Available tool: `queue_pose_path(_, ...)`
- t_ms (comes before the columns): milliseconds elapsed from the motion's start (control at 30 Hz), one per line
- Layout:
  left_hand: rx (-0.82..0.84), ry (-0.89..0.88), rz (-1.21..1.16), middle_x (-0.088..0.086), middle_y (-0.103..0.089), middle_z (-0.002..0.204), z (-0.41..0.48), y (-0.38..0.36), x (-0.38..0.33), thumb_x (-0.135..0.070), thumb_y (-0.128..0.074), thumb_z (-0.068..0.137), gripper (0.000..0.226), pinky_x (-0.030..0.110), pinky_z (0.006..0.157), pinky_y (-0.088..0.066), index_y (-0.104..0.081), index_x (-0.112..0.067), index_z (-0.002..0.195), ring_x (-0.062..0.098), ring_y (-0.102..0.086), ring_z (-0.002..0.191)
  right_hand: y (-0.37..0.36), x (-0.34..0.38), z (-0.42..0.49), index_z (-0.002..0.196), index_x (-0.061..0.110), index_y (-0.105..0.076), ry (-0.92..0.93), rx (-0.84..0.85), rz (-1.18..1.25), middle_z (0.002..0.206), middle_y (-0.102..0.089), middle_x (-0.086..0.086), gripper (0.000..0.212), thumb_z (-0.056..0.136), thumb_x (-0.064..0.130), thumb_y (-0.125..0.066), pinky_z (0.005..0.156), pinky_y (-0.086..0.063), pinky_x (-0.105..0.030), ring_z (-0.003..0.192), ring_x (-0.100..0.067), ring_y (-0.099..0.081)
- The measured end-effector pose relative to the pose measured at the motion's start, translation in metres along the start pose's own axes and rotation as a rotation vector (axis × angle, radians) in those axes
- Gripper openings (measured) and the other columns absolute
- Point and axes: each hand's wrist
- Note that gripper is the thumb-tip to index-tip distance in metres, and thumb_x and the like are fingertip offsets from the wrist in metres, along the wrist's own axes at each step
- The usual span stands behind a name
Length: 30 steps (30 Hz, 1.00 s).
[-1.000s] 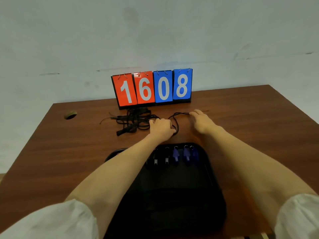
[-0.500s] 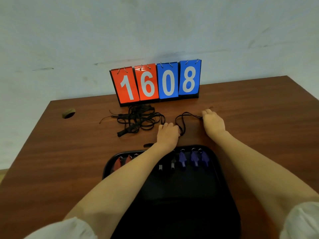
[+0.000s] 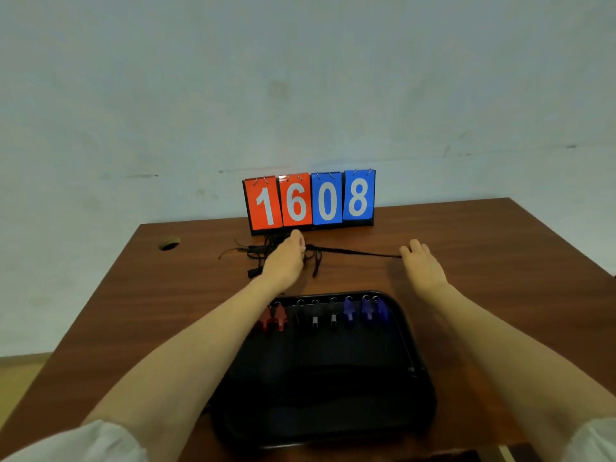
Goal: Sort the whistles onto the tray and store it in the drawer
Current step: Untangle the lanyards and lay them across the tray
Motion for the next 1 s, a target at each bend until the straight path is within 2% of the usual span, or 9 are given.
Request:
queue_pose_path(133, 0.070, -0.082, 0.095, -0.001, -0.060, 0.092, -0.029, 0.041, 0.010, -0.022, -0.035, 0.101, 0.024, 0.029, 0.073, -0.043, -0.055, -0.015, 0.112, 0.016, -0.056, 0.082, 0.035, 0.004, -0.016, 0.119, 0.004, -0.050, -0.014, -0.089, 0.019, 0.121, -0.047, -0.013, 0.039, 0.083, -0.011, -0.051, 0.078, -0.048, -0.036, 0.112, -0.029, -0.045)
queue_pose_path(300, 0.013, -0.081, 0.121, -0.003, -0.064, 0.098, -0.072, 0.073, 0.033, -0.026, -0.037, 0.101, 0.029, 0.027, 0.077, -0.043, -0.061, -0.016, 0.113, 0.017, -0.060, 0.094, 0.061, 0.020, -0.042, 0.131, 0.008, -0.048, 0.048, -0.206, 0.031, 0.127, -0.051, -0.011, 0.048, 0.086, -0.008, -0.047, 0.090, -0.043, -0.035, 0.119, -0.029, -0.043)
queue_pose_path(367, 0.000, -0.071, 0.133, -0.002, -0.064, 0.096, -0.086, 0.077, 0.043, -0.023, -0.036, 0.101, 0.029, 0.029, 0.078, -0.045, -0.060, -0.013, 0.112, 0.017, -0.059, 0.088, 0.066, 0.029, -0.054, 0.135, 0.008, -0.045, 0.081, -0.208, 0.077, 0.128, -0.052, -0.012, 0.051, 0.086, -0.009, -0.047, 0.091, -0.045, -0.037, 0.118, -0.029, -0.047)
queue_pose_path(433, -0.009, -0.044, 0.113, -0.002, -0.064, 0.089, -0.100, 0.078, 0.051, -0.023, -0.037, 0.101, 0.023, 0.028, 0.068, -0.042, -0.059, -0.017, 0.101, 0.015, -0.057, 0.075, 0.068, 0.036, -0.066, 0.132, 0.005, -0.044, 0.074, -0.196, 0.175, 0.121, -0.057, -0.015, 0.048, 0.087, -0.009, -0.046, 0.084, -0.049, -0.038, 0.107, -0.030, -0.055)
queue_pose_path(500, -0.042, 0.010, 0.071, -0.004, -0.064, 0.078, -0.112, 0.077, 0.057, -0.029, -0.044, 0.098, 0.018, 0.026, 0.060, -0.038, -0.057, -0.021, 0.088, 0.012, -0.055, 0.066, 0.066, 0.038, -0.078, 0.121, 0.003, -0.044, 0.031, -0.174, 0.275, 0.103, -0.063, -0.017, 0.030, 0.091, -0.003, -0.044, 0.066, -0.046, -0.036, 0.081, -0.029, -0.058)
queue_pose_path(600, -0.078, 0.079, 0.020, -0.009, -0.062, 0.074, -0.130, 0.073, 0.067, -0.038, -0.055, 0.092, 0.017, 0.029, 0.066, -0.042, -0.061, -0.025, 0.083, 0.013, -0.057, 0.073, 0.058, 0.034, -0.093, 0.108, 0.005, -0.050, 0.029, -0.122, 0.329, 0.096, -0.067, -0.017, 0.016, 0.098, 0.016, -0.045, 0.064, -0.045, -0.035, 0.076, -0.031, -0.059)
queue_pose_path(733, 0.061, 0.079, 0.044, 0.000, -0.068, 0.105, -0.148, 0.060, 0.078, -0.024, -0.049, 0.097, 0.023, 0.028, 0.085, -0.043, -0.067, -0.017, 0.109, 0.018, -0.059, 0.100, 0.041, 0.025, -0.110, 0.106, 0.008, -0.066, -0.001, -0.018, 0.364, 0.105, -0.070, -0.014, 0.020, 0.094, 0.015, -0.052, 0.083, -0.053, -0.040, 0.093, -0.032, -0.065)
queue_pose_path(800, 0.125, 0.079, 0.043, 0.004, -0.068, 0.104, -0.156, 0.051, 0.080, -0.013, -0.041, 0.099, 0.027, 0.026, 0.087, -0.040, -0.062, -0.011, 0.117, 0.020, -0.059, 0.105, 0.032, 0.020, -0.117, 0.104, 0.008, -0.068, -0.022, 0.030, 0.366, 0.105, -0.069, -0.016, 0.022, 0.093, 0.010, -0.049, 0.082, -0.052, -0.040, 0.094, -0.035, -0.064)
queue_pose_path(1000, 0.078, 0.181, -0.008, -0.005, -0.069, 0.077, -0.176, 0.030, 0.086, -0.025, -0.058, 0.092, 0.012, 0.037, 0.073, -0.050, -0.061, -0.020, 0.083, 0.020, -0.062, 0.073, 0.018, 0.003, -0.138, 0.084, 0.011, -0.061, -0.074, 0.122, 0.382, 0.089, -0.070, -0.012, 0.012, 0.090, 0.009, -0.051, 0.077, -0.051, -0.038, 0.089, -0.033, -0.064)
Point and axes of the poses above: each hand's wrist, its own z-axis towards the middle knuckle, its own y-axis out of the back of the hand, x = y × z
